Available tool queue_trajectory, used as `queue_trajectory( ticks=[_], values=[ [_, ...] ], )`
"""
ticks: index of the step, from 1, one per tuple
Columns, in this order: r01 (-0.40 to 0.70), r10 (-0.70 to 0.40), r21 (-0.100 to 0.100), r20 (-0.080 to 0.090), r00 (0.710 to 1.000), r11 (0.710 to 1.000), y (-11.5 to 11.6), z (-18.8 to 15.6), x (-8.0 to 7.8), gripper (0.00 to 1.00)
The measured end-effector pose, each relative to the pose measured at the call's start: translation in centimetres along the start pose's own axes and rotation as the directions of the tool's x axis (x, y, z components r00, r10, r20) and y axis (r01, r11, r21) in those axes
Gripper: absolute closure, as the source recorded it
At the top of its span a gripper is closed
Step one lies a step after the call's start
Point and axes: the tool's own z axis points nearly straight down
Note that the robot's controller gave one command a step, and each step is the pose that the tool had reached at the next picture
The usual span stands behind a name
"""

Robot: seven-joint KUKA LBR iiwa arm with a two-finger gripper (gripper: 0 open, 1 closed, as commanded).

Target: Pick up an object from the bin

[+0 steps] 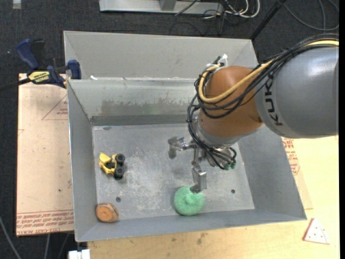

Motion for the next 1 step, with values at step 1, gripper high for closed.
queue_trajectory(
  ticks=[1],
  values=[
    [0.063, -0.063, -0.001, -0.004, 0.998, 0.998, -2.74, 2.69, -0.25, 0.0]
  ],
)
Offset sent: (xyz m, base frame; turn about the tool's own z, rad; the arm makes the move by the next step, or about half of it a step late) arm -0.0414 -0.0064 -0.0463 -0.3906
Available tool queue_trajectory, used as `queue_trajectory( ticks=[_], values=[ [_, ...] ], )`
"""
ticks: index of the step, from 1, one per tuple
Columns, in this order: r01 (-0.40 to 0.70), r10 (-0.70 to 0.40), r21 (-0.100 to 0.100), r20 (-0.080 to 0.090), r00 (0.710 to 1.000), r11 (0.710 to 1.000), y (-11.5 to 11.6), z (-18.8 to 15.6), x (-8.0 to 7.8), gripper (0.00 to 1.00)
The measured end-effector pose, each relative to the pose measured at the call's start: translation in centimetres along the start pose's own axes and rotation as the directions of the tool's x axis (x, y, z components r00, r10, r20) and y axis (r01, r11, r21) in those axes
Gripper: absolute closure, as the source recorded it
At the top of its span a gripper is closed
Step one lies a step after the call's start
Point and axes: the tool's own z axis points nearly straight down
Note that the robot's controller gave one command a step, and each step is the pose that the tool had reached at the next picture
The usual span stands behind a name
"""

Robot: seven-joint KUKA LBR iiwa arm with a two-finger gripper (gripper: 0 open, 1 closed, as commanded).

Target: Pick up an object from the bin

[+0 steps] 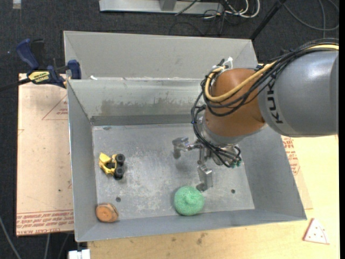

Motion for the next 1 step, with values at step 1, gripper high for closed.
queue_trajectory(
  ticks=[1],
  values=[
    [0.131, -0.131, 0.001, 0.001, 0.991, 0.991, 1.14, 0.94, 1.29, 0.0]
  ],
)
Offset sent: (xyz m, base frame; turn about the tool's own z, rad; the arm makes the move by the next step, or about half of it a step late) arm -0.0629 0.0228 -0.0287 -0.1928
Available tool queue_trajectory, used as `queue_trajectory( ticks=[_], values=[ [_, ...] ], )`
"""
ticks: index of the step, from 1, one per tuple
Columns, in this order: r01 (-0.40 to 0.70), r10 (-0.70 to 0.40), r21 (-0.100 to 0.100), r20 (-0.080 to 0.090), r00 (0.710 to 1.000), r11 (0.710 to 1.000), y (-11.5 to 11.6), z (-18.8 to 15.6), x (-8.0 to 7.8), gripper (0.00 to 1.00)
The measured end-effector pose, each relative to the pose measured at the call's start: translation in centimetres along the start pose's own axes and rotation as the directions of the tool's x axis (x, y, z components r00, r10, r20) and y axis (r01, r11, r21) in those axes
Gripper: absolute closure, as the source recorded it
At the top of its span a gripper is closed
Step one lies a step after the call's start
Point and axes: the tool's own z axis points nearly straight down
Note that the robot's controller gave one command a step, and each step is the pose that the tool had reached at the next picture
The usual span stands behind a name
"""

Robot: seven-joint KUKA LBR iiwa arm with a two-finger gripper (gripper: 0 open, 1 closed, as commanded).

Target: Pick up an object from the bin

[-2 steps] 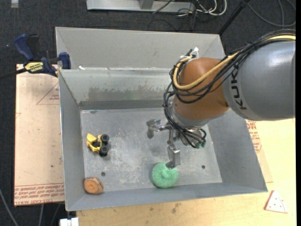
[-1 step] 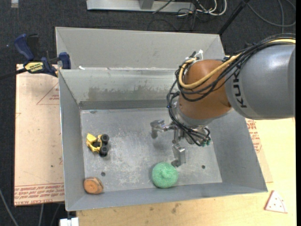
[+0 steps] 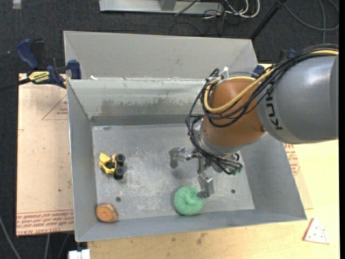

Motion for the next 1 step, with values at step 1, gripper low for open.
queue_trajectory(
  ticks=[1],
  values=[
    [0.108, -0.108, -0.001, -0.001, 0.994, 0.994, 2.39, 1.14, 1.88, 0.0]
  ],
)
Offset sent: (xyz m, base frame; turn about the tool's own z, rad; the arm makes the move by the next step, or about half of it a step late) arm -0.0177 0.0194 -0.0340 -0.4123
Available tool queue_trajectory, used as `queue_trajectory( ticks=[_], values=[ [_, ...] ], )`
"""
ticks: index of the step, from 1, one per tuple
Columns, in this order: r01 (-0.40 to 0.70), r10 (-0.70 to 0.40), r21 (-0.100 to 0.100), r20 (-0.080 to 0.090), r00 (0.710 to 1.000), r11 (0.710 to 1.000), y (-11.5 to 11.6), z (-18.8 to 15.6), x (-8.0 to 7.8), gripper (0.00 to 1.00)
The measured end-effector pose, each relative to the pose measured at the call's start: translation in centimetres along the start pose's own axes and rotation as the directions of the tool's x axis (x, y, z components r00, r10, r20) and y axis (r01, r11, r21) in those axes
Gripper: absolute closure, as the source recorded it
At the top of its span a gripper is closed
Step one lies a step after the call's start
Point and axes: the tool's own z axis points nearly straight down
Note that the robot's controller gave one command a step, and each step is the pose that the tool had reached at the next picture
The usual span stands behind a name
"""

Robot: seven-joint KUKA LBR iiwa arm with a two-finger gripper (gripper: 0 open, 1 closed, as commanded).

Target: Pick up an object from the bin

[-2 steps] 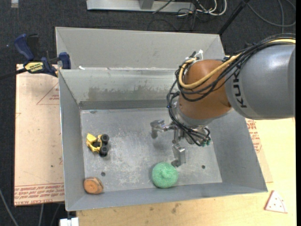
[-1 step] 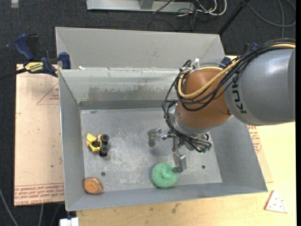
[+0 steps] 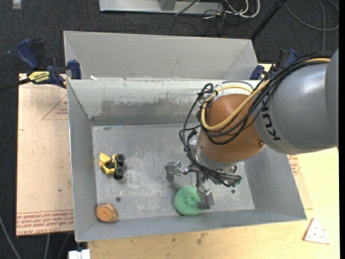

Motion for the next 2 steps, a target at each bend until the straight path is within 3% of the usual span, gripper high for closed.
queue_trajectory(
  ticks=[1, 2],
  values=[
    [0.296, -0.296, -0.005, -0.004, 0.955, 0.955, 0.2, 1.99, -1.52, 1.0],
    [0.296, -0.296, -0.005, -0.004, 0.955, 0.955, 0.19, 1.99, -1.51, 1.0]
  ],
)
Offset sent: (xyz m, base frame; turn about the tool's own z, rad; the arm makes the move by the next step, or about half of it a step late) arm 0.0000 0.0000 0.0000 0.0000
